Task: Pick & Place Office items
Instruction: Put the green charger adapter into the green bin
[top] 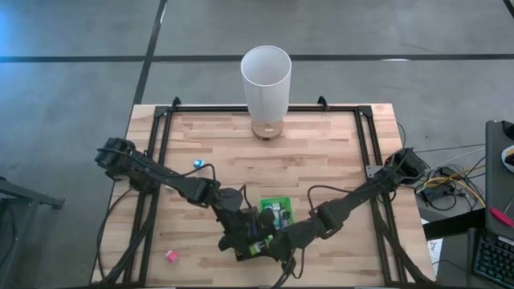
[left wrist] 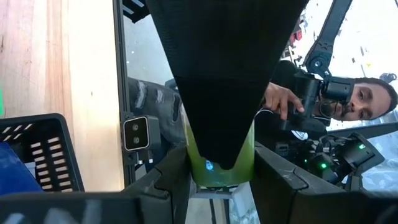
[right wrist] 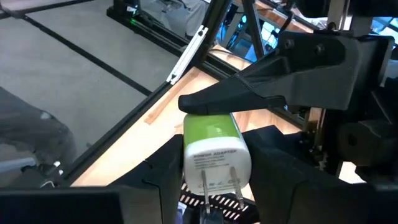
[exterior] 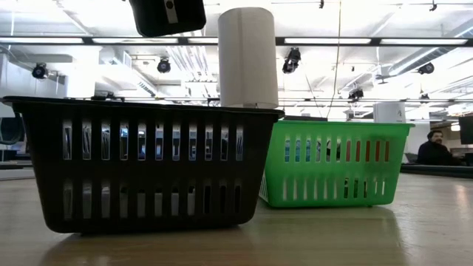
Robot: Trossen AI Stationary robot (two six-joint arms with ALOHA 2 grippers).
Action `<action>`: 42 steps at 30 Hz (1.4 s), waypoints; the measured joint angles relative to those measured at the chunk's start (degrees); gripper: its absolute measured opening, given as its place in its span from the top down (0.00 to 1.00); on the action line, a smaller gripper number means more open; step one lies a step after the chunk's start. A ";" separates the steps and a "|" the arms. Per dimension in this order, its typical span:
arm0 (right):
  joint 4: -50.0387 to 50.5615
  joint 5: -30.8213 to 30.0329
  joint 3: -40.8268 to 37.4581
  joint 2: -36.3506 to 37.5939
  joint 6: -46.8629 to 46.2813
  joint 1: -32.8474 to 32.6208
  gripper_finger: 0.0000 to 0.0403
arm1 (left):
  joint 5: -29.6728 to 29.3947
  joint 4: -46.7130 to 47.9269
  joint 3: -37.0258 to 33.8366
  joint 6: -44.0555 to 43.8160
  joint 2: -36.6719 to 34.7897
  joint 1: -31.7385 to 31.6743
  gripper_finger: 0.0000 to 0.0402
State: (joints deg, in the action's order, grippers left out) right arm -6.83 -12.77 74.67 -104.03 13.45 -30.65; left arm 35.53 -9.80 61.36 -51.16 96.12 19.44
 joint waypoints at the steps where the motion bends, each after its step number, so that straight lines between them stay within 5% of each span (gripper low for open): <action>1: 0.02 -0.02 0.00 0.00 0.04 0.00 0.64 | -0.01 0.00 0.00 -0.02 0.00 0.00 0.67; 20: 0.66 -3.50 0.00 0.00 0.28 -0.17 0.68 | -0.29 0.06 0.00 0.00 0.00 -0.11 0.67; 31: 3.72 -4.11 0.00 0.00 1.47 0.09 0.68 | -0.93 1.38 0.00 -1.32 0.00 -0.94 0.37; 42: 10.34 -6.37 0.00 0.07 -9.81 0.68 0.68 | 19.53 16.58 -0.12 10.41 -0.19 -8.18 0.37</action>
State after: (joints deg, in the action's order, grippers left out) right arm 3.51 -19.14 74.67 -103.96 3.64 -29.98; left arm 55.06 6.77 61.25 -40.74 95.93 11.26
